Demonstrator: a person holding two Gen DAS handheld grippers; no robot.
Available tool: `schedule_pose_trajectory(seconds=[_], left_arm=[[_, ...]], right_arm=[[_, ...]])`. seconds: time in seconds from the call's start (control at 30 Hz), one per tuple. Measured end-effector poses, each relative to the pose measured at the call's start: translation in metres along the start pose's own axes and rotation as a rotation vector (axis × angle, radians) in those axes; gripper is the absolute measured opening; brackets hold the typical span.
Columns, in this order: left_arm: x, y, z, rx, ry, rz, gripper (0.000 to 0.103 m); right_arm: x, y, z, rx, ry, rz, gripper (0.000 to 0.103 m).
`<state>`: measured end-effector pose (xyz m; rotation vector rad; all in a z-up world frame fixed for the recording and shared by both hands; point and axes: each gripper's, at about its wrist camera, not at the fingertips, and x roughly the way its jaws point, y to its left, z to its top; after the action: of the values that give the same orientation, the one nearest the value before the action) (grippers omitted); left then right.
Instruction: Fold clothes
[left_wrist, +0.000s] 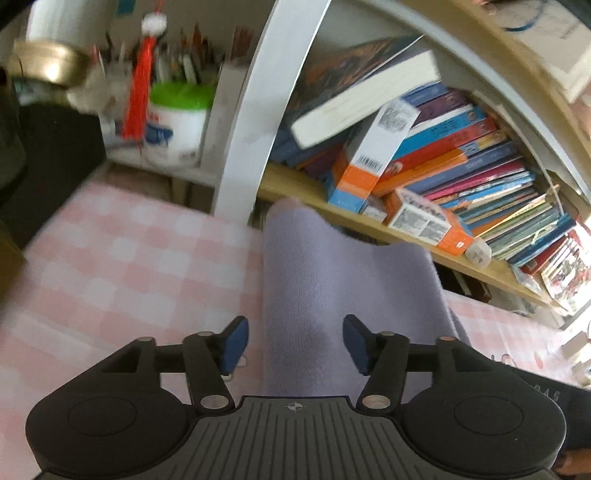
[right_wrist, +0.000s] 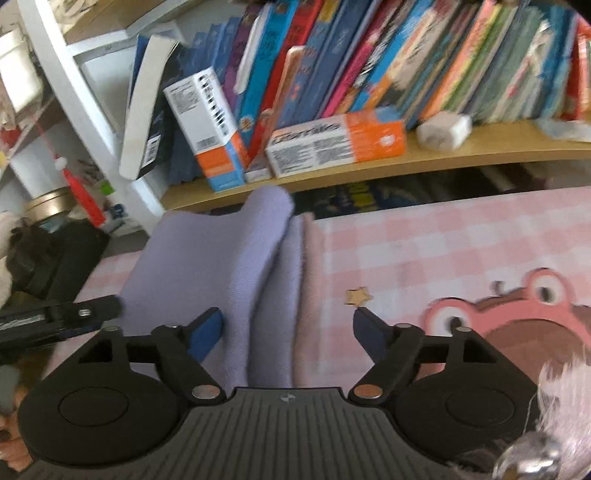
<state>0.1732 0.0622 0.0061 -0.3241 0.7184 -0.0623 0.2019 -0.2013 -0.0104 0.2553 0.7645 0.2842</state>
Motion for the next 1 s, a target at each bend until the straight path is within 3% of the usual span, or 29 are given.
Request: schedule_pose_trajectory(seconds=[0.17,0.3,0.67,1.0], left_arm=[[-0.032,-0.018,-0.012,0.074,-0.055,0.018,0.072],[-0.051,-0.026,-0.029,0.106,-0.052,0.043,0.081],[-0.084,-0.032,-0.062,0.099,-0.044,0.089,0.087],[-0.1,-0.042,-0.095,0.172,-0.015,0.107,0.087]], right_arm=[[-0.038,0.006,-0.01,-0.023,-0.06,-0.066,0.081],[-0.07,0.018,-0.024,-0.083,-0.108,-0.093,0.084],[-0.105,0.026,-0.066,-0.028,-0.075,-0.12,0.085],[-0.116,0.035,-0.103,-0.13,-0.05,-0.221,0.086]])
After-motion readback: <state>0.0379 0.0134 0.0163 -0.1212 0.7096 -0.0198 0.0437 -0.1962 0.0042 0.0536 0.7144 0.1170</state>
